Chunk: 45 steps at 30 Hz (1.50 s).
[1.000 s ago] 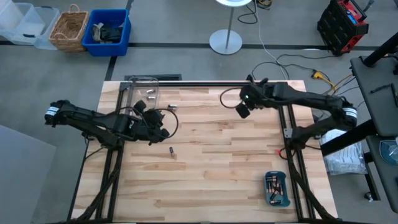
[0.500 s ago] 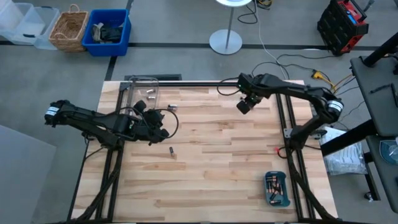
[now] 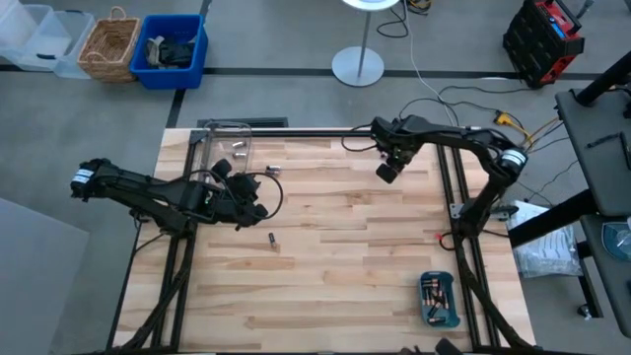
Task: Sort batteries
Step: Put the copper and black battery into the blue bin
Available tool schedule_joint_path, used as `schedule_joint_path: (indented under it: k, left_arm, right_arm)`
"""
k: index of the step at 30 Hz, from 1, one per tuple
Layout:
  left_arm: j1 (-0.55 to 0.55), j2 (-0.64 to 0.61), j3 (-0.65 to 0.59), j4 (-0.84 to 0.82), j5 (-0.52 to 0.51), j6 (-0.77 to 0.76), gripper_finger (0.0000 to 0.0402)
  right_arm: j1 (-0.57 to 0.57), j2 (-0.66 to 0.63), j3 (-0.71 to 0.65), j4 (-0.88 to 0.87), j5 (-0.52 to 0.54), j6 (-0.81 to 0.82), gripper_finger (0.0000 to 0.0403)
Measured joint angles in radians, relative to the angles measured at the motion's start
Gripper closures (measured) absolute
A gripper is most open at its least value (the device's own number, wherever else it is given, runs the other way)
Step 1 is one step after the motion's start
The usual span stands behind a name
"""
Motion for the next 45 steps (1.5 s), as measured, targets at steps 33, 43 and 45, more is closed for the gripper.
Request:
schedule_joint_path:
  k: [33, 43, 45]
  left_arm:
    - [0.000, 0.000, 0.000, -0.008, 0.000, 0.000, 0.0326]
    - [0.000, 0.000, -0.008, -0.010, 0.001, 0.000, 0.0326]
    - [0.000, 0.000, -0.011, -0.010, 0.000, 0.000, 0.0326]
  right_arm:
    - [-0.033, 0.183, -0.009, 0.127, 0.003, -0.009, 0.0216]
    - [-0.033, 0.210, -0.008, 0.131, 0.001, -0.021, 0.0231]
    - [-0.033, 0.206, -0.009, 0.131, -0.001, -0.021, 0.0240]
